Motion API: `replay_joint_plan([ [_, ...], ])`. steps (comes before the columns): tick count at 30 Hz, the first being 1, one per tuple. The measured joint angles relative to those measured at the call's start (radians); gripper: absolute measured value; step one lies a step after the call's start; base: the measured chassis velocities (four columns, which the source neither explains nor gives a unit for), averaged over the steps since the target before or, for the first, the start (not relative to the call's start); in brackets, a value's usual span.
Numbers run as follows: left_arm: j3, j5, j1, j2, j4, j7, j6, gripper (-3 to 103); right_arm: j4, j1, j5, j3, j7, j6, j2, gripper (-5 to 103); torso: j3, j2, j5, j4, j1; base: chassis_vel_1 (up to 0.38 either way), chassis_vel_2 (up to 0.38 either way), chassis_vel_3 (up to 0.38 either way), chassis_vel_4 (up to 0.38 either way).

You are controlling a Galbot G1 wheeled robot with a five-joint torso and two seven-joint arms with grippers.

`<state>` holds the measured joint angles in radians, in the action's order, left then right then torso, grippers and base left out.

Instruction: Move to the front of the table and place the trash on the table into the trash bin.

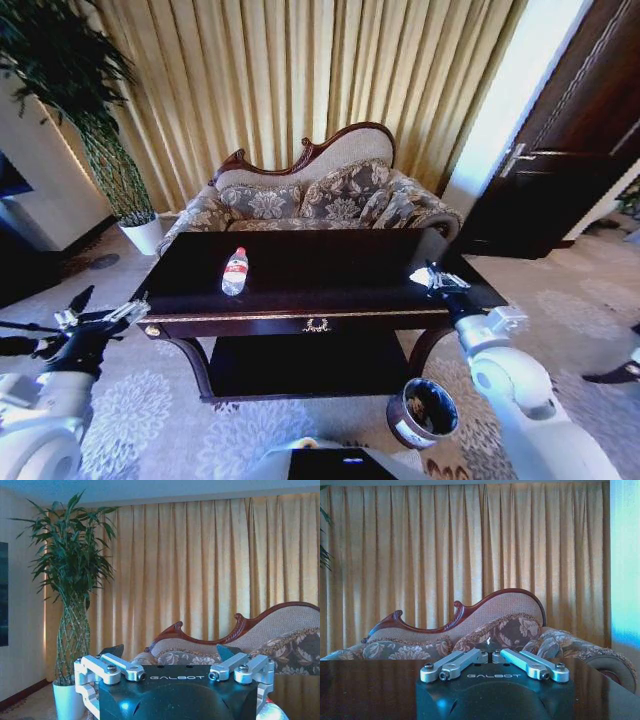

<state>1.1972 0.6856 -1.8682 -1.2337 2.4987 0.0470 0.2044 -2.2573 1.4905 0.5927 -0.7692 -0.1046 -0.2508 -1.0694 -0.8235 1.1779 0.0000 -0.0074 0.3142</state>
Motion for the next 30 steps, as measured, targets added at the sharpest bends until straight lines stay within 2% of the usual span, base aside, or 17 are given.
replay_joint_plan([
  [12,-0.025,-0.024,0.014,-0.020,0.002,-0.002,-0.004,100,0.045,-0.036,-0.067,0.057,-0.019,-0.001,-0.024,0,0.001,0.001,0.0001,-0.0002,-0.001,0.180,-0.208,-0.187,0.188],
  [19,-0.035,-0.030,0.021,-0.039,0.002,-0.007,-0.005,100,0.097,-0.035,-0.067,0.064,-0.022,-0.004,-0.014,0,0.000,0.000,-0.0002,0.0000,-0.001,0.040,-0.032,-0.053,0.041],
  [23,-0.050,-0.043,0.025,-0.054,0.002,-0.009,-0.006,100,0.181,-0.017,-0.078,0.068,-0.004,0.000,-0.012,0,-0.001,-0.001,0.0002,-0.0003,0.001,-0.041,0.043,0.038,-0.035],
  [27,-0.060,-0.047,0.028,-0.068,0.002,-0.011,-0.007,100,0.319,-0.006,-0.126,0.076,0.021,0.034,-0.012,0,0.000,-0.001,0.0002,-0.0002,0.001,-0.014,0.019,0.014,-0.006],
  [30,-0.073,-0.056,0.032,-0.079,0.002,-0.011,-0.007,100,0.490,-0.034,-0.153,0.100,0.032,0.051,-0.013,0,0.000,0.000,0.0001,-0.0005,-0.001,0.000,0.000,0.000,0.000],
])
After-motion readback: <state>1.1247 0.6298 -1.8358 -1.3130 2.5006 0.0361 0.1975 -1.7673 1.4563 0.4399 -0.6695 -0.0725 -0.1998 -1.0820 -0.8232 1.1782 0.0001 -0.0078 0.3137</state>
